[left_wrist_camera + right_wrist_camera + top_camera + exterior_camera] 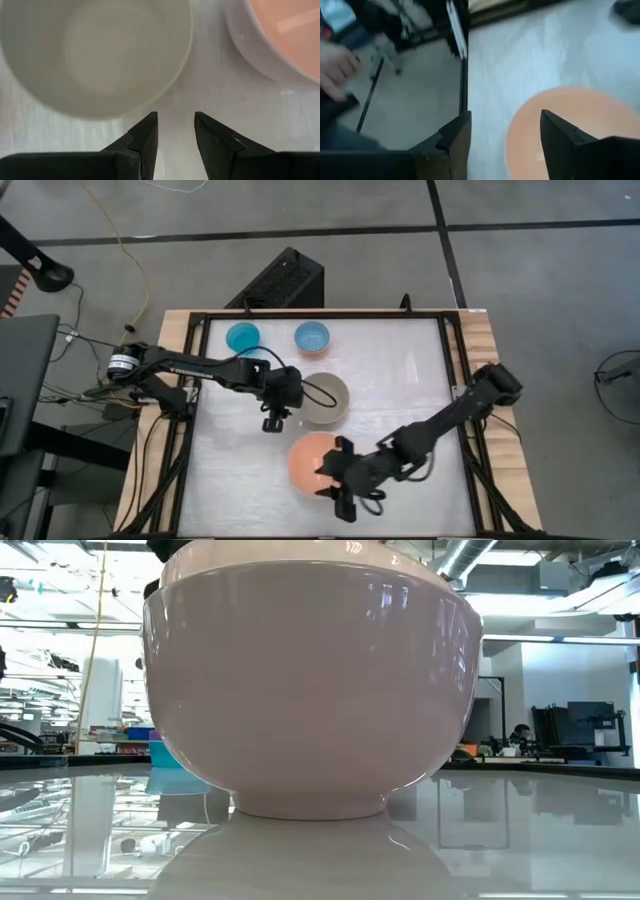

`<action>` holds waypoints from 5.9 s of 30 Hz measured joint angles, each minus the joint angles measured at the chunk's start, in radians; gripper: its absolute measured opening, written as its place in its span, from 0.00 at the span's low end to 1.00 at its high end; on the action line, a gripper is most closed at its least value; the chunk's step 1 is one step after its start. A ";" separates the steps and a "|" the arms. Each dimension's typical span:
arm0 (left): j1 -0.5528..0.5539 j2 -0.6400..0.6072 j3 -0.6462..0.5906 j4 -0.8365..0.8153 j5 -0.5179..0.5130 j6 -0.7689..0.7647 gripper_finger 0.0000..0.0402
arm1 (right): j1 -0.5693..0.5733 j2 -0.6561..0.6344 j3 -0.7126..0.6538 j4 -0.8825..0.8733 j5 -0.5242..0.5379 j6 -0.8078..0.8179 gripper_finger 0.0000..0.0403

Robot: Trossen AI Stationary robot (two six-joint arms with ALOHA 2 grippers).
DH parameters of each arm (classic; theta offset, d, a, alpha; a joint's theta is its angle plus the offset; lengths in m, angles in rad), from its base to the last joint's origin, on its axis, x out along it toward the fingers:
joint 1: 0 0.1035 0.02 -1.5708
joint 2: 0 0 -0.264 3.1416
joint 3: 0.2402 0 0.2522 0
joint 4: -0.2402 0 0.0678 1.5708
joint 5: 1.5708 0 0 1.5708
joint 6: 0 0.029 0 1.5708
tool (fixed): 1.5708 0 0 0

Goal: Nest bowls inside each other
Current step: Stack the gray bowl on top of the light orange bowl, then stack the blue patterned bowl on top of the gray bowl

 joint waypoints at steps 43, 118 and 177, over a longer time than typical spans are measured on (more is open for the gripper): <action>-0.198 -0.213 -0.001 0.348 0.224 -0.431 0.00 | 0.277 -0.317 0.002 -0.912 0.907 0.742 0.45; -0.183 -0.413 0.306 -0.125 -0.573 -0.522 0.46 | -1.021 -0.049 -0.515 0.429 -0.824 -0.628 0.40; 0.179 -0.615 0.183 -0.557 -0.439 -0.629 0.46 | -0.686 -0.020 0.172 -0.297 -0.968 -0.719 0.00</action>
